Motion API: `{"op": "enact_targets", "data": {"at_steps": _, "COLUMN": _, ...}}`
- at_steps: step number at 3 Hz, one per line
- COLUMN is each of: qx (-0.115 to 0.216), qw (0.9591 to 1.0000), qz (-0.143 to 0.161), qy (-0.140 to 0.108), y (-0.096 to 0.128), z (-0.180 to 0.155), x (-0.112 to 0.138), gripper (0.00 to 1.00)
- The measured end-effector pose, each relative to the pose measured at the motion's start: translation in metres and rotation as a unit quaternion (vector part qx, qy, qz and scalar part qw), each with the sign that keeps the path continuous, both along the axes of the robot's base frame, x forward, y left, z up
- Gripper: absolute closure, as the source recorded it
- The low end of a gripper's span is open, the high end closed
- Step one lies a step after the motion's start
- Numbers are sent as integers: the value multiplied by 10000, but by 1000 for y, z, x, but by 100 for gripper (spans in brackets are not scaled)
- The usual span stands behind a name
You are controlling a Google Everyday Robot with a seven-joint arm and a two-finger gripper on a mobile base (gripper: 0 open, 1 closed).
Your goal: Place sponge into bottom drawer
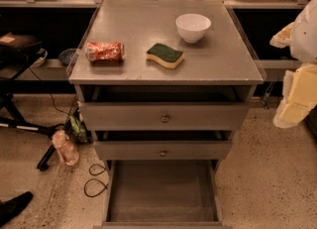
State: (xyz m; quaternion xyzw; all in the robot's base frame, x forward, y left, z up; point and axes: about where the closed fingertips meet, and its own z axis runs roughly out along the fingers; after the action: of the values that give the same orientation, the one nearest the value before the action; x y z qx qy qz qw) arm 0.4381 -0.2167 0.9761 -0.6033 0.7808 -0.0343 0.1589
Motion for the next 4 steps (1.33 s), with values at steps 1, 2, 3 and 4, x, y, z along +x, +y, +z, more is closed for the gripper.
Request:
{"op": "enact_targets", "data": {"at_steps": 1, "qx": 1, "qw": 10000, "qz": 1, "qy": -1, "y": 0, "z": 0, "x": 0, "gripper": 0}}
{"op": "enact_targets", "data": {"at_steps": 2, "qx": 280, "qw": 9996, "qz": 46, "qy": -40, "y": 2, "z": -9, "x": 3, "gripper": 0}}
{"op": "enact_targets", "data": {"at_steps": 3, "qx": 559, "qw": 9983, "qz": -35, "qy": -183, "y": 5, "z": -28, "x": 24, "gripper": 0}}
{"op": "enact_targets", "data": {"at_steps": 4, "qx": 752, "qw": 9966, "qz": -209, "qy": -262, "y": 21, "z": -63, "x": 58, "gripper": 0}}
